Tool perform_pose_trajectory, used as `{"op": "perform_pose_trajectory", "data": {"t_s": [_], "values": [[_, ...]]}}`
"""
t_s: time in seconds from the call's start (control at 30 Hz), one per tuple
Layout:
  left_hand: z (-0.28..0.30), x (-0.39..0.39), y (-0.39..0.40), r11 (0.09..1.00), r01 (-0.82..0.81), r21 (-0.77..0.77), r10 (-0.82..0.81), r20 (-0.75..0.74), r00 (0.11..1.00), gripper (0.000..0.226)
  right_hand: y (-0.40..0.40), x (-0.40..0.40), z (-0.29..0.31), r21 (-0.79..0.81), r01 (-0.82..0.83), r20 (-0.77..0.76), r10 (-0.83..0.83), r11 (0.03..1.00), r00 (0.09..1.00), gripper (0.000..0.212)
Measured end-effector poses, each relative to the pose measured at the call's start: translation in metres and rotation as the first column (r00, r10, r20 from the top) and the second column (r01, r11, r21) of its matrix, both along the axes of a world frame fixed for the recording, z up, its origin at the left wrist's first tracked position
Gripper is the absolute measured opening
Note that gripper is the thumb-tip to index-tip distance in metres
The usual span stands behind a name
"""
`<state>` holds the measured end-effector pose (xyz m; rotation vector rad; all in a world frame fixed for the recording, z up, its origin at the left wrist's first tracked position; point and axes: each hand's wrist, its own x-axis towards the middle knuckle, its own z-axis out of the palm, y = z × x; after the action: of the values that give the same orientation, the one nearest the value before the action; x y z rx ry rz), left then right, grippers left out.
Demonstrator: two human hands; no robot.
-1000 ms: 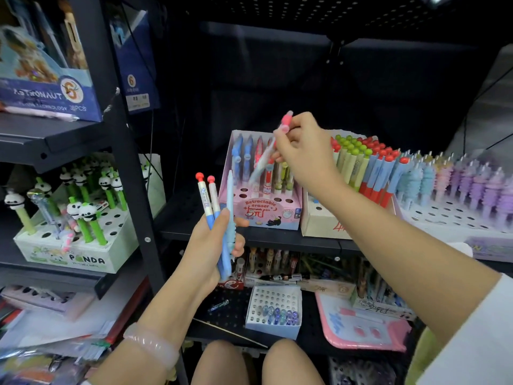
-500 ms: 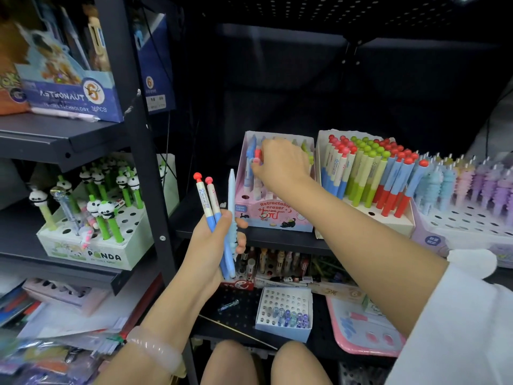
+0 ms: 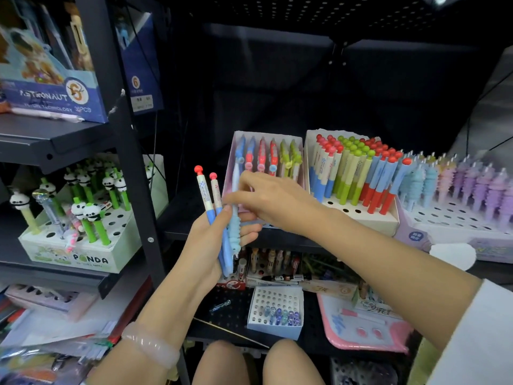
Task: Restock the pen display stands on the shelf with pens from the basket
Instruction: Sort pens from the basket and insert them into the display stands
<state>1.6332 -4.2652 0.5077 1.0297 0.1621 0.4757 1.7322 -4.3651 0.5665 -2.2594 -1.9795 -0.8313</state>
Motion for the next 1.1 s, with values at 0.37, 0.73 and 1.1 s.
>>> {"op": "perform_pose_trajectory", "data": {"t_s": [0.37,0.73,1.1], "values": [[0.007,0.046,-0.068,0.934,-0.006,0.356,0.033,-0.069,0.997,0.01,-0.105,0.018,0.0,0.292,0.417,-0.687,-0.114,0.861,0.718,0.022],[0.024,0.099,-0.184,0.886,0.242,0.397,-0.203,-0.138,0.969,0.02,-0.214,0.047,0.001,0.478,0.684,-0.878,0.292,0.551,0.379,0.02],[0.015,0.105,-0.198,0.881,0.372,0.293,-0.327,-0.191,0.925,0.013,-0.25,0.125,-0.009,0.331,0.783,-0.8,-0.283,0.527,0.529,0.02]]}}
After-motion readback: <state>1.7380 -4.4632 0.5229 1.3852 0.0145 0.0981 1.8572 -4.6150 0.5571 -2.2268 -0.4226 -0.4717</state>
